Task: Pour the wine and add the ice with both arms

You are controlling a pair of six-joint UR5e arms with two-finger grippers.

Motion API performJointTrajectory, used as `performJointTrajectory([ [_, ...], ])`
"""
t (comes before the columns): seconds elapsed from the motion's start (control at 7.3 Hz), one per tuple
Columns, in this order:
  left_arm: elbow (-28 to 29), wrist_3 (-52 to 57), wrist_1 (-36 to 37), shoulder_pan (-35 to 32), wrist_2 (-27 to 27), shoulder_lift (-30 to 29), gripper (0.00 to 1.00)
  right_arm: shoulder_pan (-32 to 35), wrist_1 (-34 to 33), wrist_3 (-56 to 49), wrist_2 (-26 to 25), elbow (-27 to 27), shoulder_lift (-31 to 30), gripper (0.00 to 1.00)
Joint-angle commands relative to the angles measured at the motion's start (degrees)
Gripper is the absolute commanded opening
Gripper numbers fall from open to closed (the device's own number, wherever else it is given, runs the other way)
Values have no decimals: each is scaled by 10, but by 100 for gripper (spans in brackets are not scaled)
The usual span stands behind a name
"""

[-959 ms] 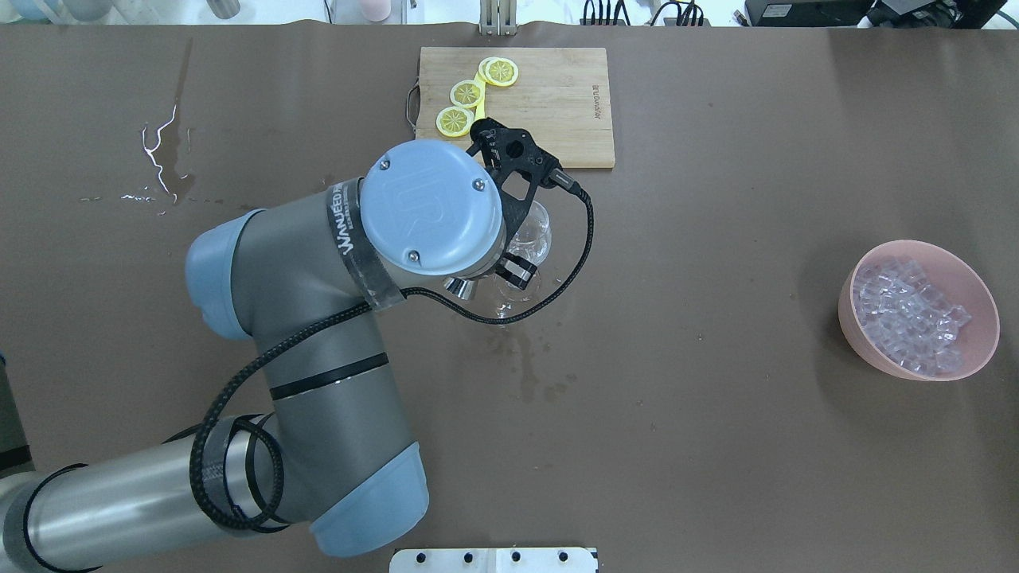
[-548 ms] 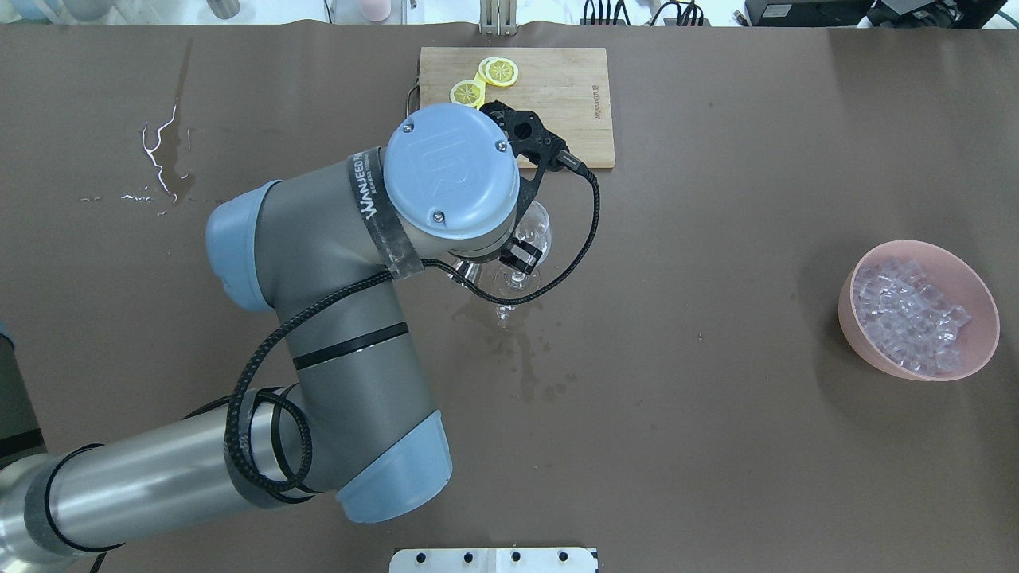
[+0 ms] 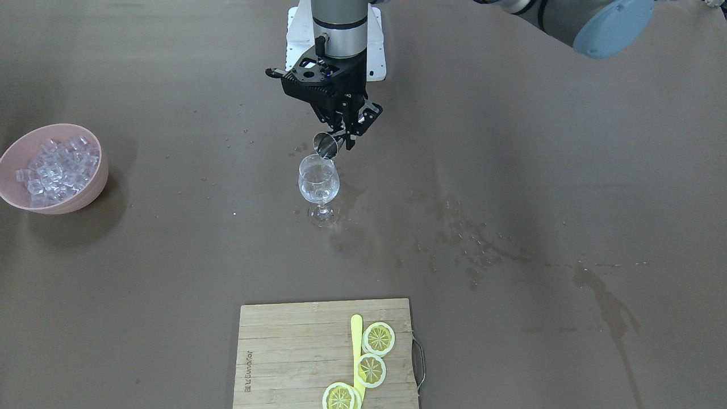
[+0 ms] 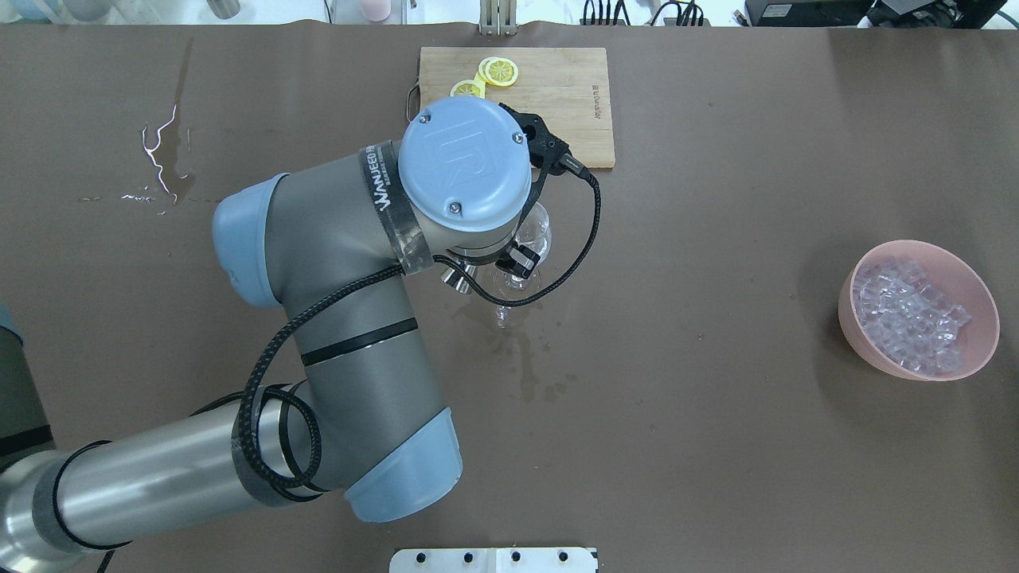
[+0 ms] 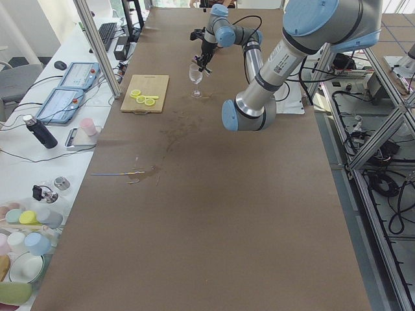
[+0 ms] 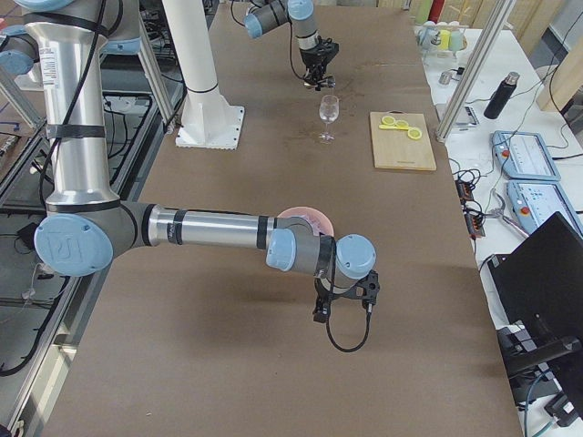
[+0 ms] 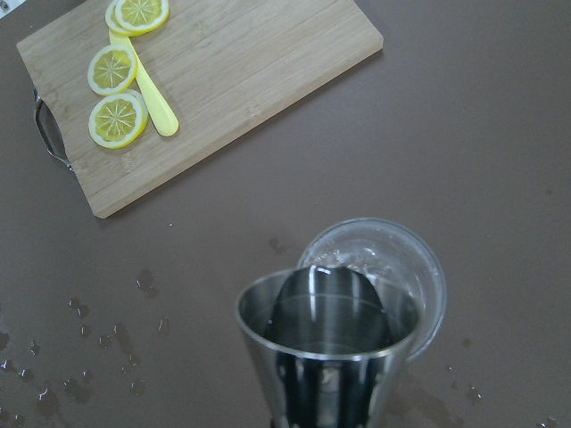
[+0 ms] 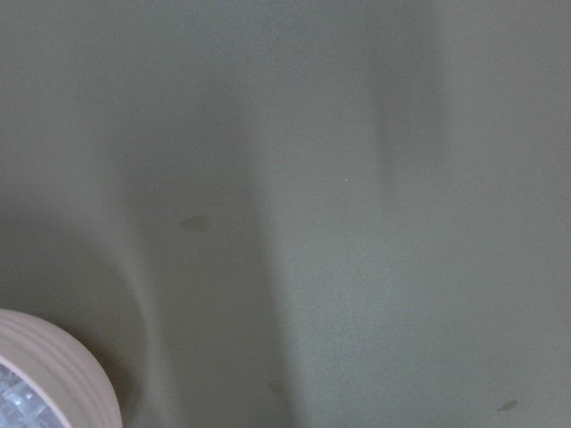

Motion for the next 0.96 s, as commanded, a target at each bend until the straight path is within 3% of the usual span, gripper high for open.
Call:
performJointTrajectory([
  [0.0,2,24,75,0,-6,-36,0,0,0,0,0,0,0,100],
  [0.41,16,53,157,-14,-23,-77,0,0,0,-1,-1,-2,0,100],
  [0.82,90,68,188,-29,-34,-132,0,0,0,0,0,-1,0,100],
])
